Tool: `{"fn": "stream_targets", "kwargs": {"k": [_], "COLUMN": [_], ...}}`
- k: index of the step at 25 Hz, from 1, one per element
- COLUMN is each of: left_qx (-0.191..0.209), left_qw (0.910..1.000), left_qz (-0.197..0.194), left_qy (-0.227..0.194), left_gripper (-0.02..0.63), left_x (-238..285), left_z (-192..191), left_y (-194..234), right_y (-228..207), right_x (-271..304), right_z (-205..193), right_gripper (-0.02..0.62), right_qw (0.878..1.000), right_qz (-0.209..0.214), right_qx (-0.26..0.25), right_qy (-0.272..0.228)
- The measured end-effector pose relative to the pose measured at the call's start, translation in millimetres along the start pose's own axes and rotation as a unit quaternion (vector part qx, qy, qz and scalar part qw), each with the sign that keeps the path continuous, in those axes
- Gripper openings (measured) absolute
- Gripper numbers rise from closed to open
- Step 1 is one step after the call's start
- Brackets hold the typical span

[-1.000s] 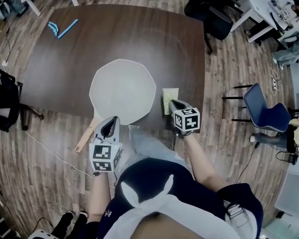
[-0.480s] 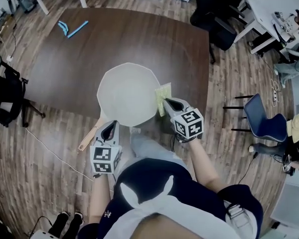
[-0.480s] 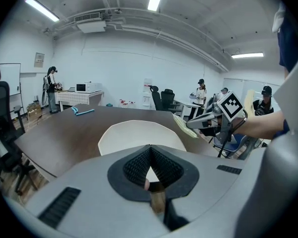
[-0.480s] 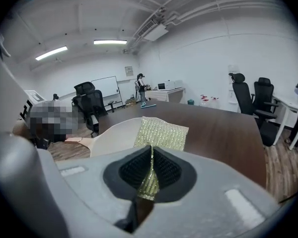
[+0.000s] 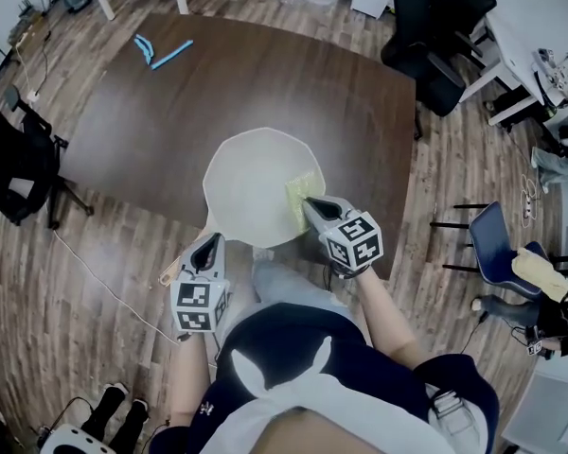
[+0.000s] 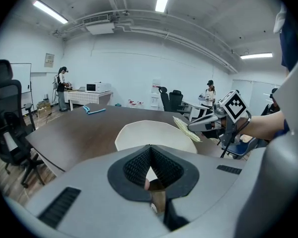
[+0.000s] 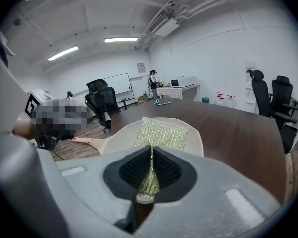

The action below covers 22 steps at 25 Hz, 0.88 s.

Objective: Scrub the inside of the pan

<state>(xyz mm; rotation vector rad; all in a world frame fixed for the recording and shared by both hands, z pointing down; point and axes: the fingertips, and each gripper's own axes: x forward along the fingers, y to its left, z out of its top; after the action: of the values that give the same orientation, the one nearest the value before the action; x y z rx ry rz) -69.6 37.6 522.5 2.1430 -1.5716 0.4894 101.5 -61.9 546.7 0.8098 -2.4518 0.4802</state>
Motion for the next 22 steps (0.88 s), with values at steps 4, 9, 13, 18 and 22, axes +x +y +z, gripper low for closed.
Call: {"fn": "stream_targets", "kwargs": {"k": [4,9,13,18,22], "left_qx": [-0.007,-0.015,-0.021,-0.021,-0.031], "left_qw": [0.9999,0.9995,0.999,0.9985,0.9978], "left_qz": [0.013,0.027,0.04,0.051,0.058], "left_qy": [-0.001,0.003,-0.001,0.002,0.008], "left_gripper": [0.003,0.003,0.002,0.003,0.003], "left_x": [-0.6,4.3,9.2,11.6,9.1], "left_z": [4.2,6.3,12.1,14.0,7.1], "left_y": [18.0,29.4,40.9,45.5,52.1], "right_y": [12.2,26.1,44.2,65.1,83.7], "right_x": [20.7,43.2,61.4,77.6,90.9], "right_z": [7.6,12.4,11.4,5.3,1.8], "right_gripper": [0.014,0.014,0.014,0.014,0.014], "right_qw": [0.999,0.996,0.989,0.978,0.969], "right_qz": [0.03,0.075,0.122,0.163,0.192], "right_qx": [-0.002,-0.014,-0.024,-0.044,-0.059], "right_qy": [0.02,0.049,0.084,0.12,0.142]}}
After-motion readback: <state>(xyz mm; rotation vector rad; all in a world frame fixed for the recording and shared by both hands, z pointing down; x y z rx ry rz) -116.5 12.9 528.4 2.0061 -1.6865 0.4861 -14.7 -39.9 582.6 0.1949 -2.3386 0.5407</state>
